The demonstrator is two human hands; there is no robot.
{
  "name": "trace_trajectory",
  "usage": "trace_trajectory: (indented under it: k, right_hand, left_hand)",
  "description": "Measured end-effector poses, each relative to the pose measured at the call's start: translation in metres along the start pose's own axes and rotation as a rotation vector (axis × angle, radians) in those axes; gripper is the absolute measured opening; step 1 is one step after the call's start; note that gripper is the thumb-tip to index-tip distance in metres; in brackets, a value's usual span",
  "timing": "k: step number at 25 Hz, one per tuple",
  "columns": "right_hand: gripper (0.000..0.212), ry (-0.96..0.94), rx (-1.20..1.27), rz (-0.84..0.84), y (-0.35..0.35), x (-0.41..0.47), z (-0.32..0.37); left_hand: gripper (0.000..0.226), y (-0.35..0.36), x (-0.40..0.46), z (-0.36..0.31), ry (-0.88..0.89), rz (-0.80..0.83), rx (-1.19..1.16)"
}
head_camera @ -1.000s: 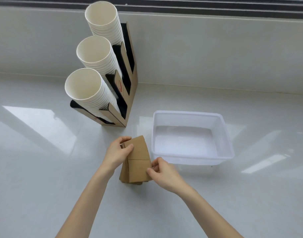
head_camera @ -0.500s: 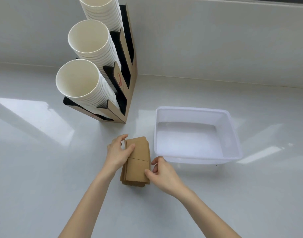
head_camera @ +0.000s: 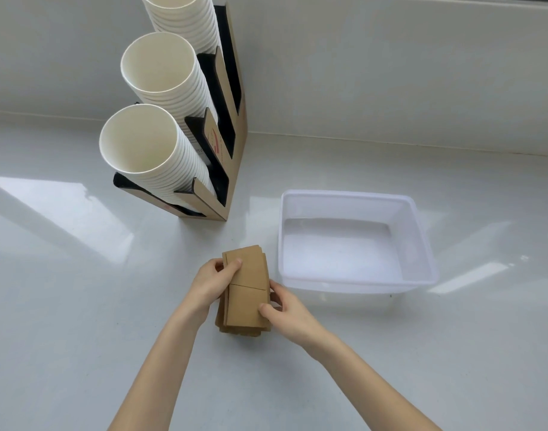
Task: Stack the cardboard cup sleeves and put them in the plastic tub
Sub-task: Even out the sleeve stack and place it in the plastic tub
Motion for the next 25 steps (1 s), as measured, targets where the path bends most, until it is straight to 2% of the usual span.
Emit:
trace_trajectory:
  k: [4,8,12,18,22,25]
  right_hand:
    - [0.048,-0.03,-0.02,0.017,-0.004,-0.002,-0.003]
    - [0.048,-0.032,-0.016,0.059,-0.004,-0.004,-0.009]
    - [0.05,-0.042,-0.038,0.089,-0.004,-0.007,-0.009]
    - [0.055,-0.038,-0.051,0.072,-0.002,-0.011,-0.014]
    - [0.055,-0.02,-0.004,0.048,0.001,-0.017,-0.018]
    - [0.052,0.006,0.045,0.006,0.005,-0.02,-0.023]
  left_hand:
    - [0.044,-0.001,-0.003,0.001,-0.004,0.034,-0.045]
    - [0.062,-0.008,-0.003,0.005,-0.035,0.082,-0.027]
    - [0.047,-0.008,-0.011,0.004,0.003,0.143,-0.025]
    - [0.04,-0.015,-0.03,0.016,0.003,0.066,-0.17]
    - [0.047,-0.022,-0.035,0.03,0.039,-0.1,-0.16]
    - [0.051,-0.024,-0.045,0.041,0.016,-0.195,-0.285]
Point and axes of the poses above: each hand's wrist, its own x-axis towards the middle knuckle, its own y-axis out of the palm, z = x × y, the point moved 3 cm from there along x, towards the middle knuckle, and after that the axes turned 10 degrees about -x, right-handed, at the moved point
